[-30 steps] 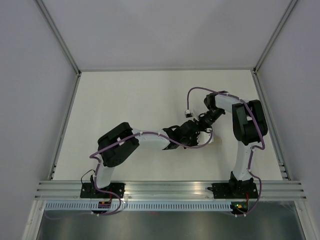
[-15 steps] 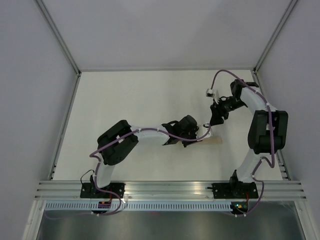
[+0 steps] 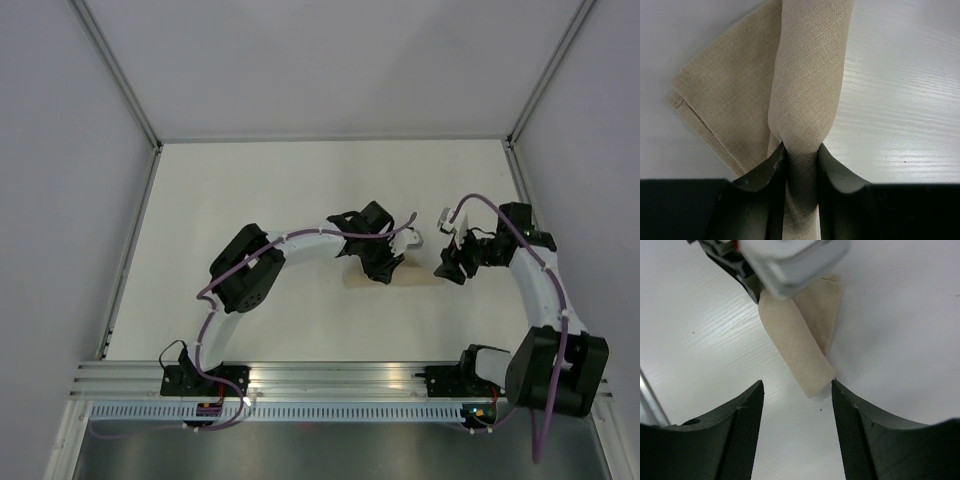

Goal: Fold the napkin, place the utensils inside, and roll it up
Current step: Roll the napkin with the utensil

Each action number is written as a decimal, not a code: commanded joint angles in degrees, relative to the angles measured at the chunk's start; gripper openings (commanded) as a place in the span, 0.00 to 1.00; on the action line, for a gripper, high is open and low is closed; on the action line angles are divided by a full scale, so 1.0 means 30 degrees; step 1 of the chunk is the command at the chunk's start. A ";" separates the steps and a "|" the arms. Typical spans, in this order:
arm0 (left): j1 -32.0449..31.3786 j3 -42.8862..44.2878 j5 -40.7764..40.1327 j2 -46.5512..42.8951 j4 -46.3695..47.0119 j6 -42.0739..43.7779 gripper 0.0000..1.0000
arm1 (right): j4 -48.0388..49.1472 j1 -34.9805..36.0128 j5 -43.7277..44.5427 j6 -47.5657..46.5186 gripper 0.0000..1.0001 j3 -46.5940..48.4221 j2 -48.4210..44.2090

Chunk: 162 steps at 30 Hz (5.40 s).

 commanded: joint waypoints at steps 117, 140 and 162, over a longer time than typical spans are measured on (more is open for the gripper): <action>-0.5729 -1.0583 -1.3718 -0.4861 1.2747 0.6017 0.60 | -0.2327 0.9292 0.4709 0.0046 0.12 0.7211 1.6400; -0.4382 -0.7508 -0.8394 -0.2986 0.6103 0.4671 0.44 | -0.4349 0.8970 0.3684 0.0221 0.47 0.9027 1.6550; -0.2216 -0.4403 -0.3380 -0.1082 0.1674 0.2972 0.43 | -0.2652 0.7183 0.1106 0.4116 0.60 1.0932 1.4440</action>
